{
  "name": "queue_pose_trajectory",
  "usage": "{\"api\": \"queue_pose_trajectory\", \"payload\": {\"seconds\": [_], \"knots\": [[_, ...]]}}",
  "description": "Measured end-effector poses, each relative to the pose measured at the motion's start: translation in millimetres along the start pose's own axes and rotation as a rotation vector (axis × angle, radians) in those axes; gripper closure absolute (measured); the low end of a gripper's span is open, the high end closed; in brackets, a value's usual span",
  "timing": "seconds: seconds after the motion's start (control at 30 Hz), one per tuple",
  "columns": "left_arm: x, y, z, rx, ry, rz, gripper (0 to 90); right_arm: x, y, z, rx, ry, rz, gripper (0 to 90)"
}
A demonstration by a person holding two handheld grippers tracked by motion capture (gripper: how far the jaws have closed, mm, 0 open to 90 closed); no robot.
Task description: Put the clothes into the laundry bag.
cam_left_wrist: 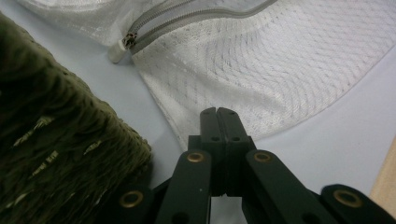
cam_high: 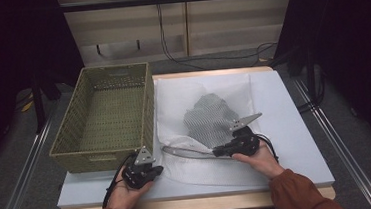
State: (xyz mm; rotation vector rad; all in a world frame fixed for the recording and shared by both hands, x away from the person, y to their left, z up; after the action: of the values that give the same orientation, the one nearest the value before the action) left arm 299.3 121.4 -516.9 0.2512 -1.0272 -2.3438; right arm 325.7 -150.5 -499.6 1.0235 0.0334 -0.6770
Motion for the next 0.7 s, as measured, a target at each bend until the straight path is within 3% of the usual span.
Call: {"api": "queue_pose_trajectory", "payload": {"seconds": [0.27, 0.53, 0.7], "knots": [[10.6, -5.1, 17.5, 0.007, -0.044, 0.029, 90.0, -0.2, 0.6, 0.4, 0.001, -0.002, 0.002, 88.4], [31.5, -14.1, 23.3, -0.037, -0.096, -0.011, 90.0, -0.7, -0.4, -1.2, -0.003, 0.002, 0.004, 88.3], [37.2, -22.4, 30.0, -0.059, -0.106, 0.0, 90.0, -2.0, -2.9, -4.2, -0.02, 0.007, 0.007, 87.4]]}}
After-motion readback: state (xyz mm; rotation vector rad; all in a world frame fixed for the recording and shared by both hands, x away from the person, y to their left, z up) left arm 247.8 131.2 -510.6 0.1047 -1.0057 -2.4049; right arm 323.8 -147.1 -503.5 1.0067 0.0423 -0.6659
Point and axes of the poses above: each handheld gripper's, and its own axes: z roughly backward along the jaws, y roughly out of its top, x roughly to its right, the point moved 6 cm from there along -z, roughly forward along the jaws, and after that the axes turned 5 degrees about x, right-handed, at the moved point
